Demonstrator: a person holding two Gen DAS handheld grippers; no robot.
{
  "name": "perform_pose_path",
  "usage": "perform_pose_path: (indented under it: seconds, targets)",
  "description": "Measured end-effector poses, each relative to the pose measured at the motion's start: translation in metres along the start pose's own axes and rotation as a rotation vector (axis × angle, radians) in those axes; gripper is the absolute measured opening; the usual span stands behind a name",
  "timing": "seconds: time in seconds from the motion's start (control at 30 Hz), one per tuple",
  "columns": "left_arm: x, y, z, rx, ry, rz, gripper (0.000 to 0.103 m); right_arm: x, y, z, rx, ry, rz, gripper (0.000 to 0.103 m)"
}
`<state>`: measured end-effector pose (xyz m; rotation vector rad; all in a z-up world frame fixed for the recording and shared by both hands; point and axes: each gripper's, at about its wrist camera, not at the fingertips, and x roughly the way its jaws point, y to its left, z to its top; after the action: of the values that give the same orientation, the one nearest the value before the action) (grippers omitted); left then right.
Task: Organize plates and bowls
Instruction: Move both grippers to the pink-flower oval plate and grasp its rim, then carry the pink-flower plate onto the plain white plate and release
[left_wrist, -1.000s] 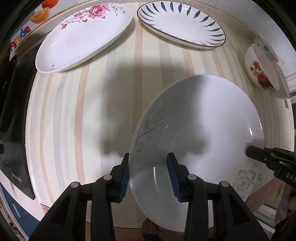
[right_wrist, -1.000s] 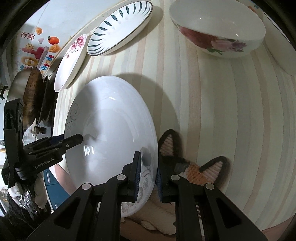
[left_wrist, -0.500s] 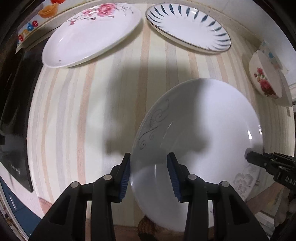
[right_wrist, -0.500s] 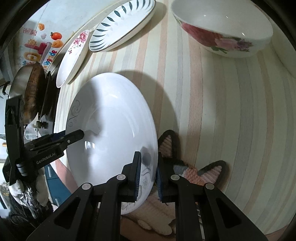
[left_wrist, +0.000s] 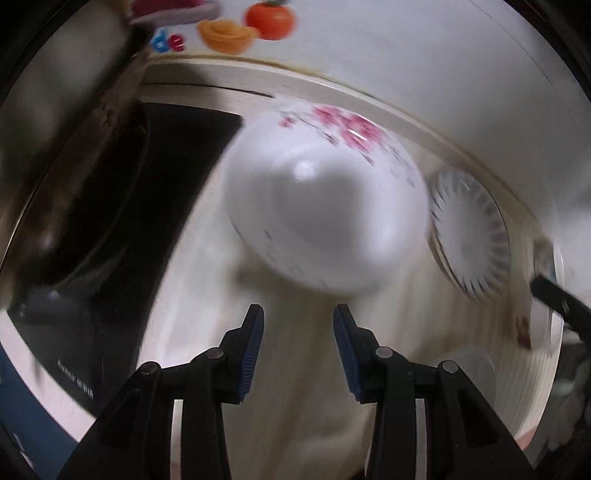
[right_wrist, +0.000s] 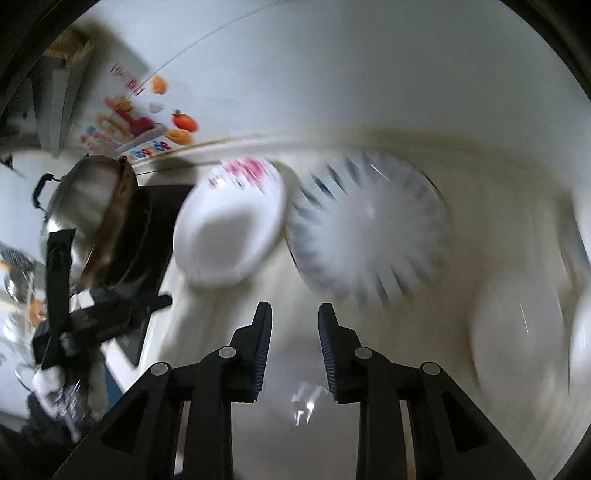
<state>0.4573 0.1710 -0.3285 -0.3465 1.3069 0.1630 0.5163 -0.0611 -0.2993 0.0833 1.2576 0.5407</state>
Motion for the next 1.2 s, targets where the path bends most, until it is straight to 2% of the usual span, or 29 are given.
perform_pose_path:
  seconds: [0.1,0.23,0.37,0.4,0.57,0.67,0.87,1.03,1.2]
  targets:
    - [0.015,0.016,0.014,-0.031,0.014,0.016,0.037,0.055,0.022,0.06,-0.057,0.014,0.021,0.028]
    - [0.03,0.024,0.026,-0.047,0.023,0.037,0.037,0.109,0.033,0.104,-0.084,0.052,-0.009,0.028]
    - [0.038,0.014,0.031,-0.01,0.013,0.083,0.037,0.146,0.029,0.122,-0.077,0.093,0.0,0.028]
    - [0.04,0.012,0.033,-0.006,0.01,0.096,0.037,0.15,0.027,0.124,-0.079,0.08,-0.008,0.028]
    - [0.05,0.018,0.037,-0.038,0.041,0.044,0.037,0.176,0.022,0.134,-0.065,0.12,0.0,0.025]
    - [0.051,0.02,0.038,-0.051,0.029,0.048,0.034,0.184,0.024,0.134,-0.082,0.135,-0.021,0.018]
    - [0.046,0.021,0.032,-0.077,0.016,0.061,0.032,0.179,0.021,0.129,-0.073,0.116,0.007,0.014]
    - [0.039,0.012,0.026,-0.072,0.002,0.067,0.032,0.162,0.022,0.121,-0.081,0.089,0.026,0.014]
    - [0.03,0.004,0.022,-0.067,-0.007,0.041,0.032,0.136,0.022,0.107,-0.071,0.069,0.035,0.014]
